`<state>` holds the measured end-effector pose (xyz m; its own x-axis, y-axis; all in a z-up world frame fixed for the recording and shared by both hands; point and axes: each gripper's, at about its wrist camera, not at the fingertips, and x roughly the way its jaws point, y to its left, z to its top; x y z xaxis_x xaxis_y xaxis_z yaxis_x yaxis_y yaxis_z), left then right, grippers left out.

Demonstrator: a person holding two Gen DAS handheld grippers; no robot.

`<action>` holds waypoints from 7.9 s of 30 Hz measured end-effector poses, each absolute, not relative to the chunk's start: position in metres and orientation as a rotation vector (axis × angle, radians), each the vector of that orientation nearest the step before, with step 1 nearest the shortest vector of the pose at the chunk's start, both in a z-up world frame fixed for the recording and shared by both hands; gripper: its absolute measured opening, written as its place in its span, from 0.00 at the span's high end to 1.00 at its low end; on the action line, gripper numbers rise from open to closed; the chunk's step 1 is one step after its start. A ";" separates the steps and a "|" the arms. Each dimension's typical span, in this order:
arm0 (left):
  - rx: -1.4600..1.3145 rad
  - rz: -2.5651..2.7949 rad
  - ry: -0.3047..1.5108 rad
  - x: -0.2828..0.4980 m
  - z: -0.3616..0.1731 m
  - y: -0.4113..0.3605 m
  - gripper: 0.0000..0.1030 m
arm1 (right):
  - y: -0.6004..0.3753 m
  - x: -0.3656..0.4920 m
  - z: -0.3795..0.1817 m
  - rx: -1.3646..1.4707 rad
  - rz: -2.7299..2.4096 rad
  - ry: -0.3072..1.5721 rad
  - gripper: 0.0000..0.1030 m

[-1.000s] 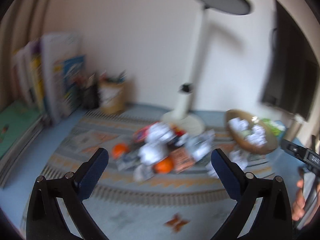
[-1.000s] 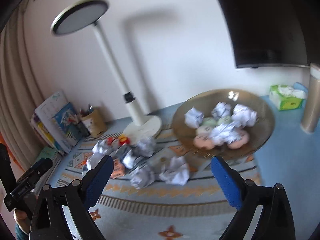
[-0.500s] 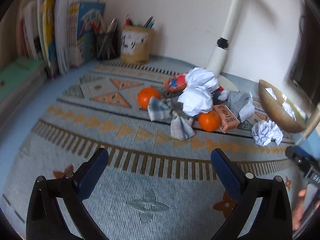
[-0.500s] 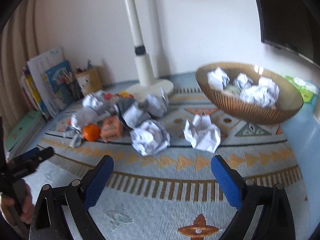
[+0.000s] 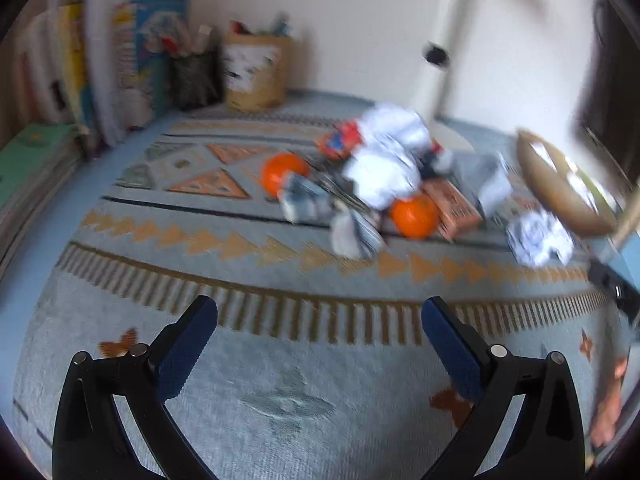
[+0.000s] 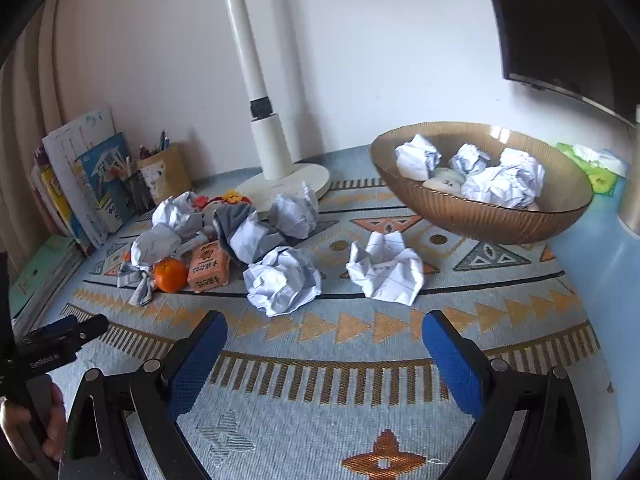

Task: Organize objects
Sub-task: 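Move both open tools back toward the desk clutter, then grasp a bluish crumpled paper with the left tool while the right tool grasps another paper ball, then carry both paper balls over the amber bowl and open both tools, then move both open tools back toward the oranges on the desk, then grasp an orange with the left tool while the right tool grasps another orange, then carry both oranges over the amber bowl and open both tools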

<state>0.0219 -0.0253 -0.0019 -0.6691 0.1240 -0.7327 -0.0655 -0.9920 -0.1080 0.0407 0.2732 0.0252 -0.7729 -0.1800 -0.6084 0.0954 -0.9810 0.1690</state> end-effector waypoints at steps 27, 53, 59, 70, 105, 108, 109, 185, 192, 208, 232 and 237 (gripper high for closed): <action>-1.122 2.660 -0.162 -0.057 0.022 0.012 0.57 | 0.236 -0.054 0.000 1.308 -2.565 -0.276 0.56; -1.147 2.555 -0.177 0.035 -0.005 0.045 0.55 | 0.283 0.052 -0.001 1.253 -2.398 -0.246 0.28; -1.142 2.556 -0.162 0.038 -0.006 0.047 0.55 | 0.281 0.066 -0.001 1.290 -2.388 -0.231 0.27; -1.138 2.562 -0.160 0.038 -0.005 0.046 0.55 | 0.266 0.056 0.001 1.366 -2.509 -0.254 0.31; -0.798 2.482 -0.160 -0.073 0.114 0.211 0.08 | 0.488 -0.048 0.136 1.058 -3.105 -0.453 0.17; -0.743 2.573 -0.107 -0.040 0.137 0.164 0.08 | 0.475 -0.019 0.131 1.037 -3.074 -0.435 0.17; -0.717 2.622 -0.069 -0.025 0.149 0.145 0.08 | 0.467 -0.010 0.131 1.032 -3.043 -0.425 0.17; -1.172 2.635 -0.284 -0.029 0.026 -0.095 0.66 | 0.161 -0.005 0.042 1.044 -2.572 -0.072 0.64; -1.156 2.434 -0.314 0.034 0.005 0.004 0.66 | 0.251 0.053 0.031 1.116 -2.664 -0.022 0.64; -1.204 2.545 -0.026 0.041 -0.006 0.074 0.66 | 0.295 0.071 -0.011 1.261 -2.583 -0.030 0.36; -0.998 2.491 0.030 0.018 0.079 0.138 0.66 | 0.334 0.068 0.065 1.032 -2.772 -0.001 0.64; -0.862 2.471 -0.009 -0.035 0.127 0.198 0.66 | 0.399 0.032 0.149 0.828 -2.966 -0.127 0.64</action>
<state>-0.0346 0.1977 0.1267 -0.6632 0.4748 -0.5786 -0.4706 -0.8656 -0.1710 0.0322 0.3991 0.1486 -0.8539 -0.0798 -0.5142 0.0356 -0.9948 0.0954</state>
